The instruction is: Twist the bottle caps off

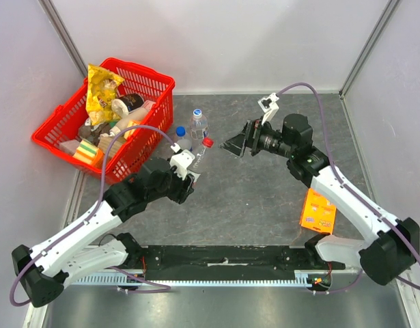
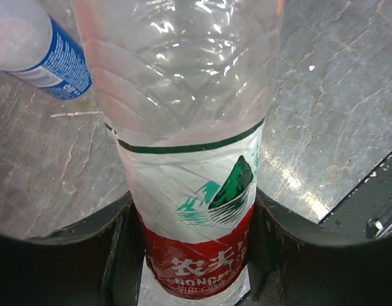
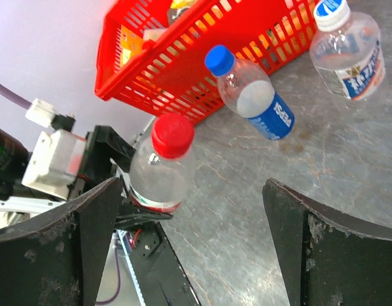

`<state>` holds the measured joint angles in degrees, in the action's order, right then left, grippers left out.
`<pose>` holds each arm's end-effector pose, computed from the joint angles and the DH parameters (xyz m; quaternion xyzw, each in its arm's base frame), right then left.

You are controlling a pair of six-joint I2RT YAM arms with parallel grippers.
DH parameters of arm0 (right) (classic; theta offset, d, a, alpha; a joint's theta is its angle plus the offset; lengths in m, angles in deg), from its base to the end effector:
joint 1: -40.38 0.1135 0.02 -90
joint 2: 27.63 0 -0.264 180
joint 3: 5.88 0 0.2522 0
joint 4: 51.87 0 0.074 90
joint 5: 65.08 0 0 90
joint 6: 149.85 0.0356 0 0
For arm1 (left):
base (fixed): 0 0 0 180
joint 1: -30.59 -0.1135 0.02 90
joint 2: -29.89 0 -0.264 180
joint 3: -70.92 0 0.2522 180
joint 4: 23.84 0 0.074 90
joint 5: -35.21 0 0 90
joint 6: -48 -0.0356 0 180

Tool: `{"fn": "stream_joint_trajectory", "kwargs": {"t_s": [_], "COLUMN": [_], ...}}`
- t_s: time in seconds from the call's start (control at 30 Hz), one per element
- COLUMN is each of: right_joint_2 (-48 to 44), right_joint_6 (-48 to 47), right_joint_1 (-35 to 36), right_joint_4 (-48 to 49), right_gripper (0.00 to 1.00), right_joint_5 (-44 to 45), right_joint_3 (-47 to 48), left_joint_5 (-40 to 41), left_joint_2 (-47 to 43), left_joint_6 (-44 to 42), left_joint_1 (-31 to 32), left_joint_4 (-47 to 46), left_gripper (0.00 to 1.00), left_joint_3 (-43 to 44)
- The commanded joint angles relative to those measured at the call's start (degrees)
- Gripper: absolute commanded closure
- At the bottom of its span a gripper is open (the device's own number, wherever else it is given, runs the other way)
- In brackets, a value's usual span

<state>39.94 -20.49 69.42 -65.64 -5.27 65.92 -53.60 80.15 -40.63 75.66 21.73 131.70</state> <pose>0.2310 0.1487 0.3588 -0.1012 0.7493 0.5149 0.4040 0.1339 -0.1332 0.2996 0.3257 0.8252 -0.1734 0.4276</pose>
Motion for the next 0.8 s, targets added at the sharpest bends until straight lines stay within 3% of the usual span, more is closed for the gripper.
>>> {"fn": "stream_joint_trajectory", "kwargs": {"t_s": [0.0,0.77], "right_joint_2": [3.2,12.0], "right_joint_6": [5.5,6.2], "right_joint_1": [0.2,4.0], "right_joint_4": [12.1,12.4], "right_gripper": [0.02,0.24], "right_joint_5": [-3.3,-2.1], "right_joint_3": [0.3,5.4], "left_joint_5": [4.3,2.6], "left_joint_2": [-0.8,0.5], "left_joint_6": [-2.1,0.0], "left_joint_1": [0.1,0.6], "left_joint_4": [-0.2,1.2], "left_gripper": [0.59,0.62], "left_joint_3": [-0.3,-0.5]}}
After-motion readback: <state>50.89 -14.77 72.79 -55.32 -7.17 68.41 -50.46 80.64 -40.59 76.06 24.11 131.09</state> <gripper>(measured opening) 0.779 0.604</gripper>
